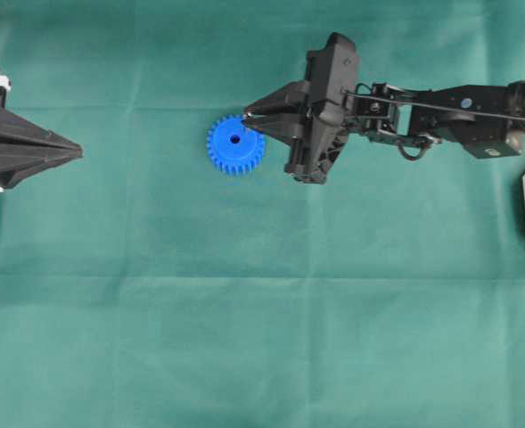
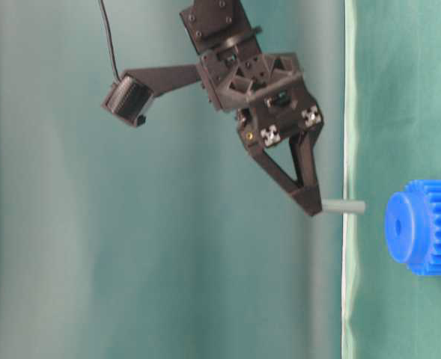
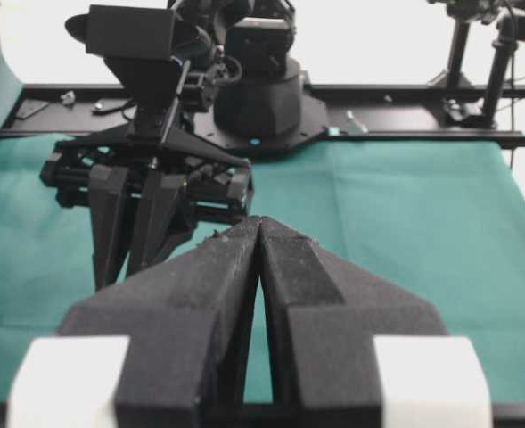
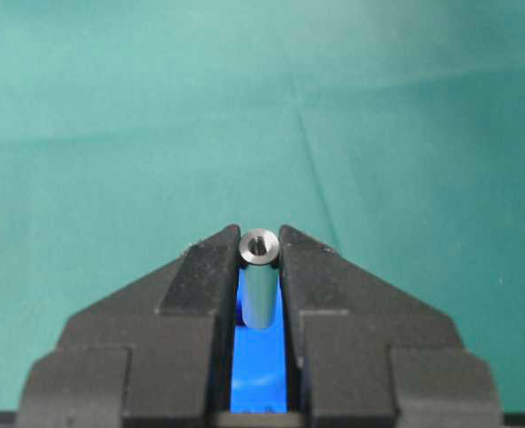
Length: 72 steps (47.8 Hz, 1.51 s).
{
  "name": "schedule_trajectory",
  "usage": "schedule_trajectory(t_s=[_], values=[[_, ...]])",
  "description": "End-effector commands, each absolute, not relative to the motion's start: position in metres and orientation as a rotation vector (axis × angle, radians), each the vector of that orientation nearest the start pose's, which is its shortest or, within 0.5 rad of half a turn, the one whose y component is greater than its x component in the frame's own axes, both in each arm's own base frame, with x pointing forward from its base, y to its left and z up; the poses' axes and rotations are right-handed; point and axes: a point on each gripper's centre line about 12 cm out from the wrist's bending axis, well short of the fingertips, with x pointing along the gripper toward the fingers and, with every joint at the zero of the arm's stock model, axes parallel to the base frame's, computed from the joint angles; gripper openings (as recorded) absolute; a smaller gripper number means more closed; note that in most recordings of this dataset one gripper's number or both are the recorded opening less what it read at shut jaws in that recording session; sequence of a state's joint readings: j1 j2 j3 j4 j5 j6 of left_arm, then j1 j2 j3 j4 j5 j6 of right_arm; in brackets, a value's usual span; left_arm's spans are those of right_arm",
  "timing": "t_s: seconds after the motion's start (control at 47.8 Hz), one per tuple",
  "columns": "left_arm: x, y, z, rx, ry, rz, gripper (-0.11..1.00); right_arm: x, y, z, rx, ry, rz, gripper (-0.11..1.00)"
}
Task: Insert the shaft placed at a random location into the center hole of the medium gear at another random location.
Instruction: 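Carry the held shaft left over the blue gear's center hole, then lower the shaft into the gear's center hole with the right gripper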
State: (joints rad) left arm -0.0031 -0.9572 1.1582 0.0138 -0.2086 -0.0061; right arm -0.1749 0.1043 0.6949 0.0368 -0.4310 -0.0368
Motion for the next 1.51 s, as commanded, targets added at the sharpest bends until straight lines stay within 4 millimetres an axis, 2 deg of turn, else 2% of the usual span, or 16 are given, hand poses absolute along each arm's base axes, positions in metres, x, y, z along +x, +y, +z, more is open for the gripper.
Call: schedule_trajectory(t_s=[0.0, 0.293, 0.732, 1.087, 1.485], values=[[0.203, -0.001, 0.293, 0.010, -0.017, -0.008, 0.00, 0.413, -0.074, 0.175, 0.009, 0.330, -0.184, 0.13], [0.203, -0.001, 0.293, 0.012, -0.018, -0.008, 0.00, 0.425, -0.075, 0.174, 0.007, 0.328, -0.182, 0.13], [0.203, -0.001, 0.293, 0.012, -0.018, -0.008, 0.00, 0.424, -0.074, 0.170, 0.012, 0.338, -0.180, 0.13], [0.203, -0.001, 0.293, 0.010, -0.018, -0.008, 0.00, 0.427, -0.071, 0.151, 0.018, 0.378, -0.174, 0.13], [0.203, -0.001, 0.294, 0.012, -0.021, -0.008, 0.00, 0.427, -0.071, 0.144, 0.019, 0.393, -0.173, 0.13]])
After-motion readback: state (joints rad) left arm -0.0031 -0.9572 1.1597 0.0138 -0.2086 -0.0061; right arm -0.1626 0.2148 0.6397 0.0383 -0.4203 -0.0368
